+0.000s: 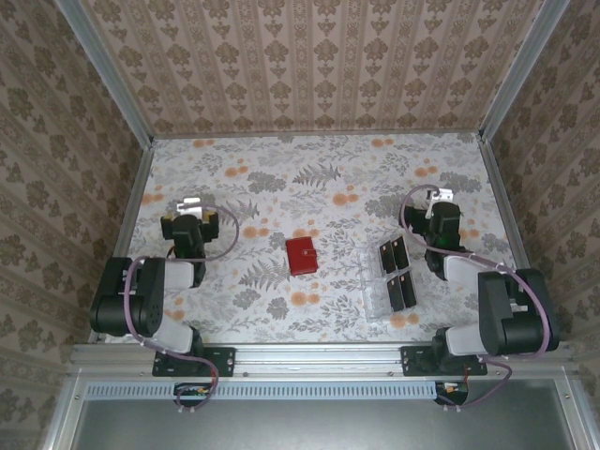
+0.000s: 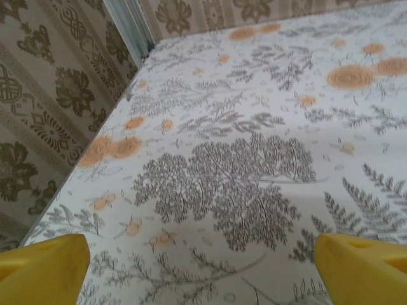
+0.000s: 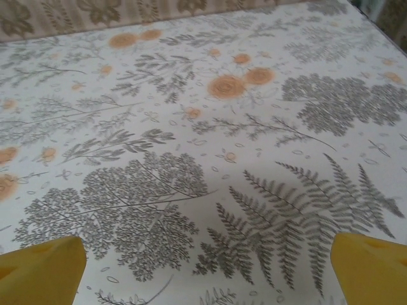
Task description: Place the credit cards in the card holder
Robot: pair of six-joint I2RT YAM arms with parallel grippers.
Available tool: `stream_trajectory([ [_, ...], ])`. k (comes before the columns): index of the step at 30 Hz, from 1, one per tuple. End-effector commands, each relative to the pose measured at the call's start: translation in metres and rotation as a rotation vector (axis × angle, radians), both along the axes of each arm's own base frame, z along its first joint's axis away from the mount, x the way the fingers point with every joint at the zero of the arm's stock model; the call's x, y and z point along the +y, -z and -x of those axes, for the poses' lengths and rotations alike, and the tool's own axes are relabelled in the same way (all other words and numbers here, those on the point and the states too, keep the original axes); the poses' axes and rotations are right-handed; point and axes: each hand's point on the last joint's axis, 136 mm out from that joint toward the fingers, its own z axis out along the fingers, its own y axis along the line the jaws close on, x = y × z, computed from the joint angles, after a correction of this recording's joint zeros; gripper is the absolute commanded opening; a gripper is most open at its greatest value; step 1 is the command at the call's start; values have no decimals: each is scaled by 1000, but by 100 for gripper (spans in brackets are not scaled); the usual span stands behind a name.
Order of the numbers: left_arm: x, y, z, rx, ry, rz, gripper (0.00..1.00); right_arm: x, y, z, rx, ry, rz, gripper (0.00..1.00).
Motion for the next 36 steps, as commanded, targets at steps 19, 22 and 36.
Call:
stream_trajectory([
  [19,-8,0,-12,-8,97,105,100,21,4,-15,-82,-136,37,100],
  [22,-8,0,-12,-7,99,105,100,21,4,-15,-83,-135,34,100],
  [36,-8,0,-12,-6,97,107,100,20,5,-16,-77,-136,34,100],
])
